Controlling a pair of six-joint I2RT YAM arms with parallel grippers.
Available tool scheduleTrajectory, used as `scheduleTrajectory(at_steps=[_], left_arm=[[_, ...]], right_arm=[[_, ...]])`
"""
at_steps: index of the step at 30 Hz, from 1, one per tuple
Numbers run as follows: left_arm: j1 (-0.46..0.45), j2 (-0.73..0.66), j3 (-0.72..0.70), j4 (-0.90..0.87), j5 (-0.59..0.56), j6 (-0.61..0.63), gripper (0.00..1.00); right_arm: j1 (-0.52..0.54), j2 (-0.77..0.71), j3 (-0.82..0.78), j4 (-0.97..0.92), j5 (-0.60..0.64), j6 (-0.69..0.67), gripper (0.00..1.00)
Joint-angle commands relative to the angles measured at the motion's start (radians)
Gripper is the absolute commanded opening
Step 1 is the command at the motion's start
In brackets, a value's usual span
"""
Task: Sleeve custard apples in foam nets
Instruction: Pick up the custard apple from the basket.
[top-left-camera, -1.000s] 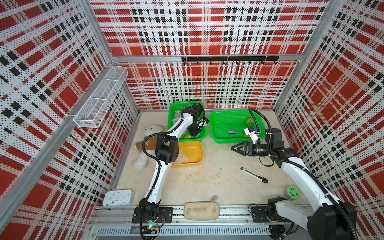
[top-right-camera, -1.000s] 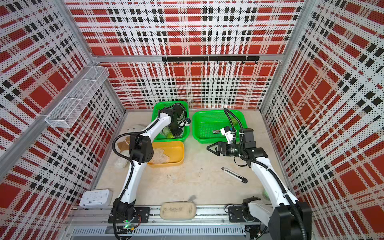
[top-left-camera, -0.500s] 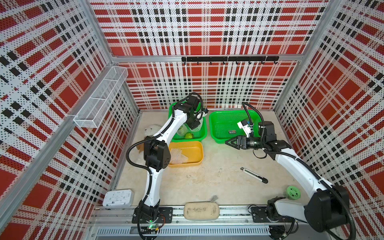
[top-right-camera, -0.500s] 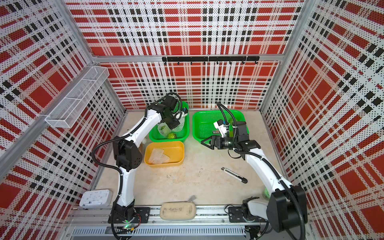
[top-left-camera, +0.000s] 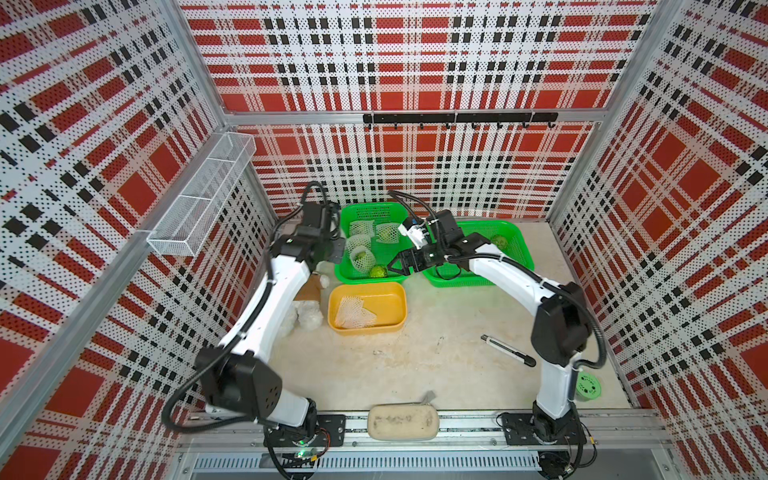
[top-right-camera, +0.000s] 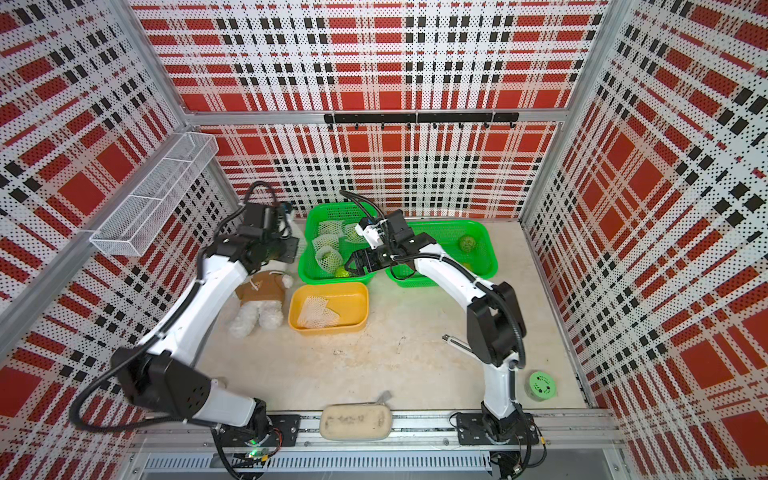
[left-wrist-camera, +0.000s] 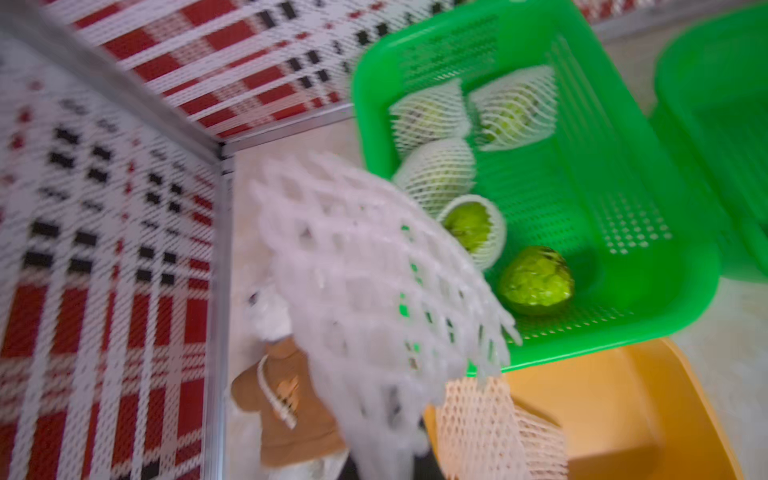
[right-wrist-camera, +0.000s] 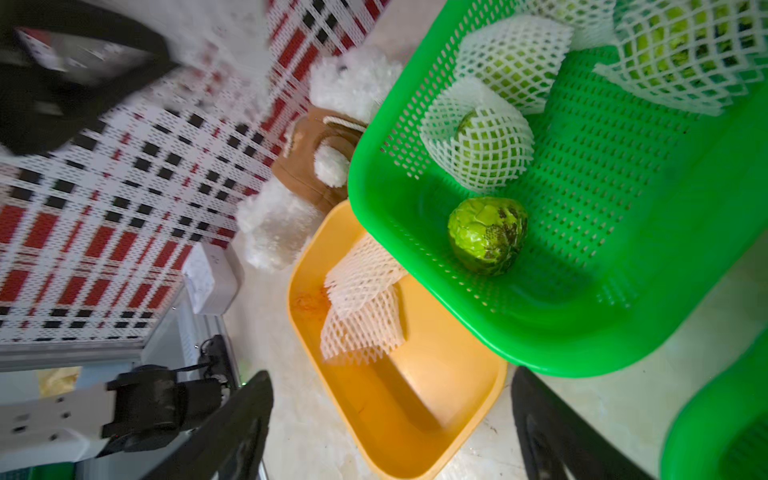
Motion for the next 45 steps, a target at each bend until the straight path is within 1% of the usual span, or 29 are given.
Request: scheduleTrajectory(at_steps=[1, 7, 15, 19, 25, 30, 33, 39, 42, 45], left_arm=[[0.040, -0.114, -0.056, 0.051, 0.059, -0.086, 0.00], [0.047, -0.250, -0.158, 0.045, 0.132, -0.059, 0.00], [0.044, -0.335, -0.241, 0.055, 0.212, -0.051, 0.00], [0.037, -0.364, -0.276, 0.070, 0.227, -0.051, 0.00], [0.006, -0.385, -0.290, 0.091, 0.245, -0.050, 0.00], [0.003, -0.389, -0.303, 0.101, 0.260, -0.049, 0.00], [-0.003, -0.393, -0.307, 0.109, 0.263, -0.050, 0.00], [-0.015, -0.394, -0.310, 0.116, 0.273, -0.054, 0.00], [-0.017, -0.395, -0.310, 0.120, 0.277, -0.055, 0.00], [-0.017, -0.395, -0.313, 0.127, 0.287, -0.061, 0.00]], right_arm=[[0.030, 0.120, 0.161, -0.137, 0.145, -0.043, 0.87], [0.062, 0.313, 0.392, -0.182, 0.205, 0.001, 0.87], [0.070, 0.510, 0.643, -0.254, 0.232, 0.027, 0.88], [0.070, 0.598, 0.755, -0.297, 0.244, 0.030, 0.89], [0.071, 0.672, 0.820, -0.293, 0.234, 0.041, 0.90], [0.070, 0.707, 0.857, -0.296, 0.209, 0.042, 0.91], [0.072, 0.733, 0.884, -0.307, 0.213, 0.047, 0.90], [0.072, 0.784, 0.937, -0.325, 0.174, 0.062, 0.84], [0.073, 0.780, 0.936, -0.341, 0.175, 0.061, 0.74], [0.073, 0.752, 0.928, -0.348, 0.180, 0.055, 0.62]])
